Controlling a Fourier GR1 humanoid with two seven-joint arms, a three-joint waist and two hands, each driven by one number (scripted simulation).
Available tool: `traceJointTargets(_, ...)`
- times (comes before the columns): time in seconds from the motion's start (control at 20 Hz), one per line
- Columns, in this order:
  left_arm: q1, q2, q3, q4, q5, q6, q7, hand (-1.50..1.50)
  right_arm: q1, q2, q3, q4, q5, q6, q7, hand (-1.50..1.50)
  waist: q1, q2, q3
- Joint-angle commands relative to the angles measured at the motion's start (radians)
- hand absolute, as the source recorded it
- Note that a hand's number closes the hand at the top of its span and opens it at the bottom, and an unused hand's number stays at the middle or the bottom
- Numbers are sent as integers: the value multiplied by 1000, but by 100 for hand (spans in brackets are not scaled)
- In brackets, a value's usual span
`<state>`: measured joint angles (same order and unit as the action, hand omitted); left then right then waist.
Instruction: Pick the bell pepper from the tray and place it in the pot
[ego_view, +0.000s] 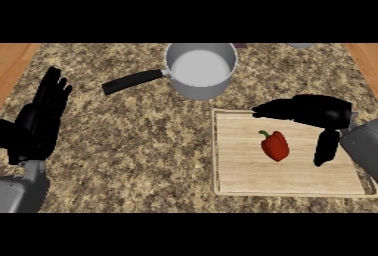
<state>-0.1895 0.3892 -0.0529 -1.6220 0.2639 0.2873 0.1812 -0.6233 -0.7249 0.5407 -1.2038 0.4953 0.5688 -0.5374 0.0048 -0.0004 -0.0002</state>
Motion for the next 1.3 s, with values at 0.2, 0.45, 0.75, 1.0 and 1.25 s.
traceJointTargets(0.2, 26, -54, -1, -40, -68, -1, 10, 0, 57, 60, -49, 58, 161, -29, -42, -150, -1, 1, 0)
traceJointTargets(0.45, -24, -26, 63, -48, -51, -37, 76, 0, 64, 155, -56, 58, 219, -30, -13, -150, -2, 0, 0)
traceJointTargets(0.75, -49, -82, 71, 68, -88, -62, 1, 0, 88, 191, -78, 100, 313, -65, -35, -150, -6, 1, 0)
traceJointTargets(1.0, 15, -92, 107, 47, -74, -106, -46, 0, 89, 281, -105, 135, 373, -76, 26, -150, -4, 0, 0)
traceJointTargets(1.25, -12, -94, 98, 1, -92, -87, 33, 0, 9, 246, -63, 288, 463, -175, -218, 150, 5, 3, 1)
